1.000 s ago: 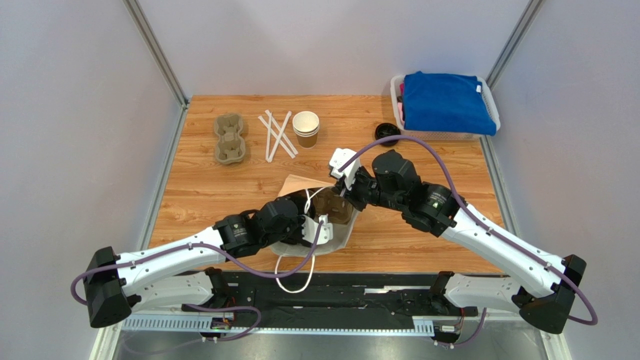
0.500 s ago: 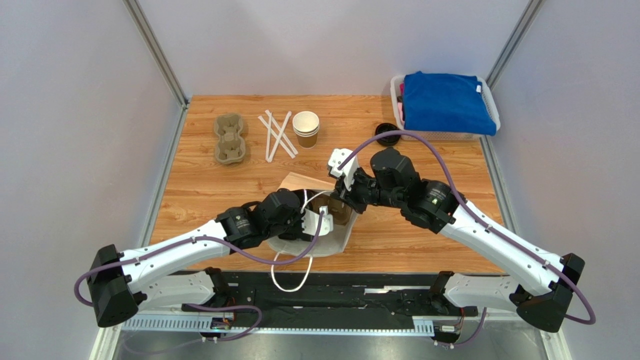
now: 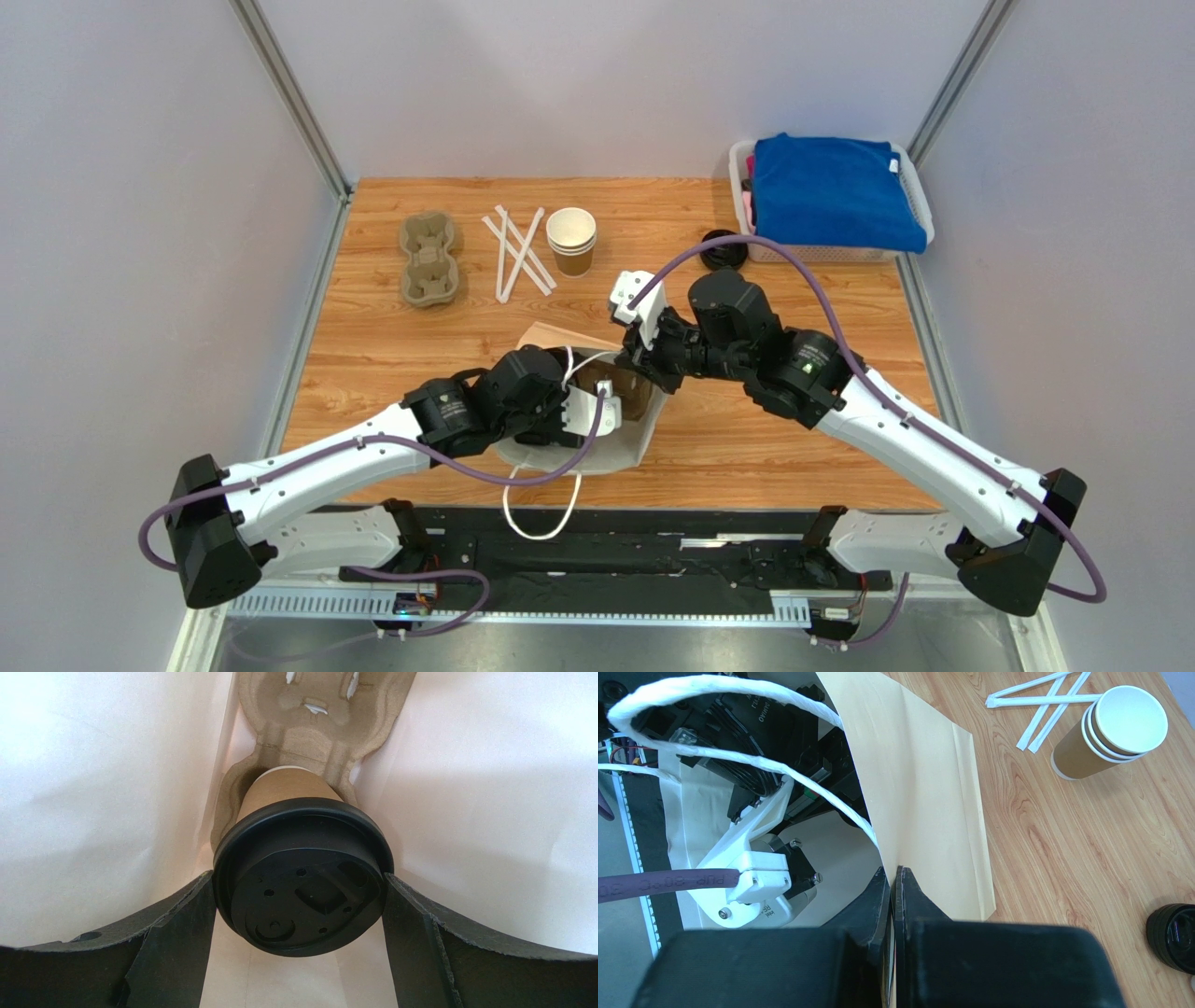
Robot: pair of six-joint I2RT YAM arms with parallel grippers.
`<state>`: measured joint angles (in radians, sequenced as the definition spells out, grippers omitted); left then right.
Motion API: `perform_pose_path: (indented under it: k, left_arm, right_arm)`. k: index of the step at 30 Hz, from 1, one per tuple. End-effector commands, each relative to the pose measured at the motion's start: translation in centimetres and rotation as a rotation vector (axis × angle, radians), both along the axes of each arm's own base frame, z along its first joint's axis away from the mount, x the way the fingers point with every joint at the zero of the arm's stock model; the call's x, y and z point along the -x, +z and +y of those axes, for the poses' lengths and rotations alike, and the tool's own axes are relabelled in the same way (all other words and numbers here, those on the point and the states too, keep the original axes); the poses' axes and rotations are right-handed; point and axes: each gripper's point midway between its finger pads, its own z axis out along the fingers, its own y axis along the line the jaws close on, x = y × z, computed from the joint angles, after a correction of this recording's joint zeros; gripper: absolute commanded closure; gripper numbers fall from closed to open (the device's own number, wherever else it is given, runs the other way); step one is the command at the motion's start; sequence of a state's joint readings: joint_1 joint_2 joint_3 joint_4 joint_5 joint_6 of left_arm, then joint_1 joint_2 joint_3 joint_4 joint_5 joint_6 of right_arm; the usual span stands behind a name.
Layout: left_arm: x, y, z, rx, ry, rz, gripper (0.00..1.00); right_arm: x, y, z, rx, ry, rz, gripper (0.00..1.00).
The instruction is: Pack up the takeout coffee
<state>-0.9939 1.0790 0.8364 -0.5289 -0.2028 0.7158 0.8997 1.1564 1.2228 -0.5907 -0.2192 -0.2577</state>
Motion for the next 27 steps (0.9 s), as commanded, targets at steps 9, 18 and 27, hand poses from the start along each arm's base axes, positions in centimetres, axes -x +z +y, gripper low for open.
perform_pose_path:
  k: [9,18,27]
  left_arm:
    - [-0.5,1.9,0.9,-0.049,0.036,-0.006,0.75]
    - [-1.1,2.1,1.1,-0.069,0.041,-0.06,0.75]
    - [-0.6,0.6,0.9,-0.094,0.043,0.001,0.75]
  right_arm:
    - [-1.3,2.5,0.8,-0.042,-0.021,-0.04,1.0]
    - [-2.1,2.7,0.8,-0.026,-0.042,-0.063,1.0]
    - [-1.6,2.6,1.0,-0.033,-0.016,-0.051,1.0]
